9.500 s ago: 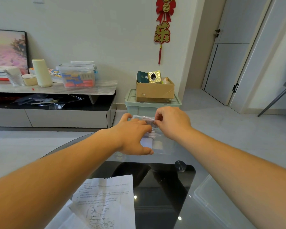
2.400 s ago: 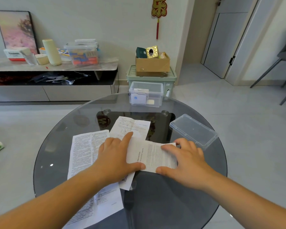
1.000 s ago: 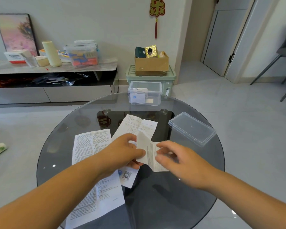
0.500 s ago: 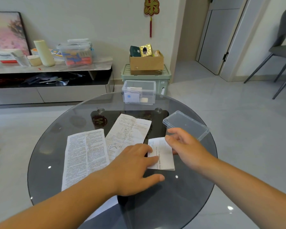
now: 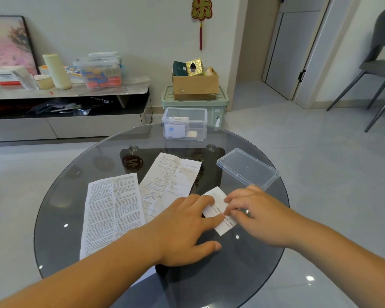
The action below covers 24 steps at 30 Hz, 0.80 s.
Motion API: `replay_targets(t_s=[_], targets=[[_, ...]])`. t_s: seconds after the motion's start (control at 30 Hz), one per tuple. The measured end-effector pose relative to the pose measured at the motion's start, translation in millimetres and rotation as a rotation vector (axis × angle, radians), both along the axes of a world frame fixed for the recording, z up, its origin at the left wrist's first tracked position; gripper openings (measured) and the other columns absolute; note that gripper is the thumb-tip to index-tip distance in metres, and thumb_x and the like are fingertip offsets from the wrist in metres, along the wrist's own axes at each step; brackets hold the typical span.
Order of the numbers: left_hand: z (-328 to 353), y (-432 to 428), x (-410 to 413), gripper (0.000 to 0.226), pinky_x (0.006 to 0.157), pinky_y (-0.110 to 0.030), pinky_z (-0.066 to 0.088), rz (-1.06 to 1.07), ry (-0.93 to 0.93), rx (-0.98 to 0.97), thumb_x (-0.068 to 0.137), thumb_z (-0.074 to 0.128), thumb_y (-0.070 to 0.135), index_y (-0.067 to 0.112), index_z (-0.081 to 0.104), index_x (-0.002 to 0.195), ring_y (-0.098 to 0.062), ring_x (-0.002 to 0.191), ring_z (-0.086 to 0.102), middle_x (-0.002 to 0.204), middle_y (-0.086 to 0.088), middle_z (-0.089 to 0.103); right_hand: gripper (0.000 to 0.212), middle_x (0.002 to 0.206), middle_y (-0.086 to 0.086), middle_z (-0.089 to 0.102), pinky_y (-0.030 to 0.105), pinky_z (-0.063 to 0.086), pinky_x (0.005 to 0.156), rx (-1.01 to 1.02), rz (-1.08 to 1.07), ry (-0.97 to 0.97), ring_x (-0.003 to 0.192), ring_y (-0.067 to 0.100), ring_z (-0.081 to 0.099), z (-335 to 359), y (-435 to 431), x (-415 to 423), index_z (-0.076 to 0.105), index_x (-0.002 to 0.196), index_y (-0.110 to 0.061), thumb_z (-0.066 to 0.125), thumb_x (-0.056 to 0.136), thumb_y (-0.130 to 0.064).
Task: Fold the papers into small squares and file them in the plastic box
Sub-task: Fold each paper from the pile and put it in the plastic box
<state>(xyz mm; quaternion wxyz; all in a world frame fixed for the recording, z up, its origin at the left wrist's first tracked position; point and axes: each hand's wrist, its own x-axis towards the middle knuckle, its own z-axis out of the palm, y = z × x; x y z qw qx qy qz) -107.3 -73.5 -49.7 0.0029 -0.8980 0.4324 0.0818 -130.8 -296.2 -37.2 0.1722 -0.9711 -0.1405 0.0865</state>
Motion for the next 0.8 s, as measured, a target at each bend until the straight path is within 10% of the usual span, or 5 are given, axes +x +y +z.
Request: replay_targets(t_s=[0.37,0.8], targets=[[8,-2,7,0.061,0.12,-0.032,0.024,0.051,0.025,-0.01,0.101,0.038,0.059,0.028,0.039,0.152,-0.012,0.146,0.022,0.162,0.009,0.024,0.035,0.135,-0.018,0.039,0.033,0.038,0.109,-0.097,-0.007,0.043,0.129,0.004,0.03,3,-14,-7,0.058,0.136,-0.041,0.045,0.103,-0.043],[3,-21,20,0.031,0.096,-0.018,0.04,0.333,0.121,-0.253,0.086,0.068,0.059,0.04,0.059,0.108,-0.007,0.118,0.044,0.135,0.016,0.046,0.056,0.104,-0.008,0.061,0.025,0.051,0.067,0.272,-0.433,0.205,0.088,0.013,0.066,12,1,12,0.05,0.126,-0.03,0.081,0.08,-0.04]])
